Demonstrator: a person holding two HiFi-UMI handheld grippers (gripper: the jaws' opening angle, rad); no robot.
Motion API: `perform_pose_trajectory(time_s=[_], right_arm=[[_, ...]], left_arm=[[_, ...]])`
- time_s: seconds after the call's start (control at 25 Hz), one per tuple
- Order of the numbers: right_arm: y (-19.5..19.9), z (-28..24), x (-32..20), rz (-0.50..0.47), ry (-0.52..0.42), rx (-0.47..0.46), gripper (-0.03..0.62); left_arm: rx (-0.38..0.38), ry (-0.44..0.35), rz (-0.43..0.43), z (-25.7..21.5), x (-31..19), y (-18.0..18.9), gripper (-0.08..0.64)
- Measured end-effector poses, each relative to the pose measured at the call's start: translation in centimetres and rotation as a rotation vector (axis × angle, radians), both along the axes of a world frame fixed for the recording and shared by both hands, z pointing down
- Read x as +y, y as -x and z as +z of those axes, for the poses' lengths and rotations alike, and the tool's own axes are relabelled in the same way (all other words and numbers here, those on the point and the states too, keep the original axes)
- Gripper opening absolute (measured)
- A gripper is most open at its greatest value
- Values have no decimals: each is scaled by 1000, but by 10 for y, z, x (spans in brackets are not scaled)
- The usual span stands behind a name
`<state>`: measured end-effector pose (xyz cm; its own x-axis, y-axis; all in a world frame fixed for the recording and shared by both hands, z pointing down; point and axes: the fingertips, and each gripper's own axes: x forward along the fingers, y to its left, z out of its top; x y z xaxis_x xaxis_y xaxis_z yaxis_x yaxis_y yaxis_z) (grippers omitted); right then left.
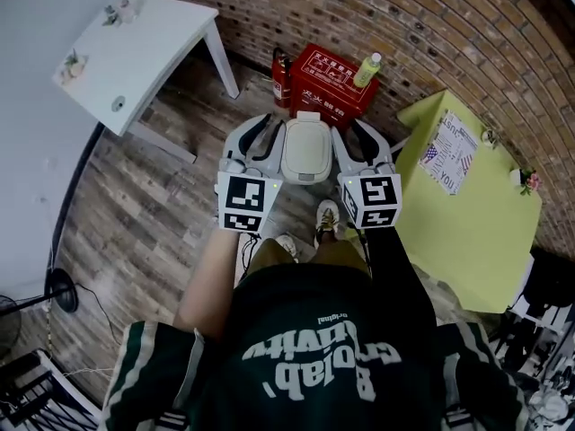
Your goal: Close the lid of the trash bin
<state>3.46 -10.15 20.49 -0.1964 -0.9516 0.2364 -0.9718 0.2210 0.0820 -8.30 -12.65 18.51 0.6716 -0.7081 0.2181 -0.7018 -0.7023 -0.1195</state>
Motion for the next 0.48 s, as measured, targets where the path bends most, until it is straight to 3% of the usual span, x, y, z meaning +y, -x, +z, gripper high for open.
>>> perform_pose_trajectory(time_s=[0.48], right_arm=[[5,-59,39,24,-100,-7,132]], left_arm=[[35,-73,101,-56,42,-16,80]])
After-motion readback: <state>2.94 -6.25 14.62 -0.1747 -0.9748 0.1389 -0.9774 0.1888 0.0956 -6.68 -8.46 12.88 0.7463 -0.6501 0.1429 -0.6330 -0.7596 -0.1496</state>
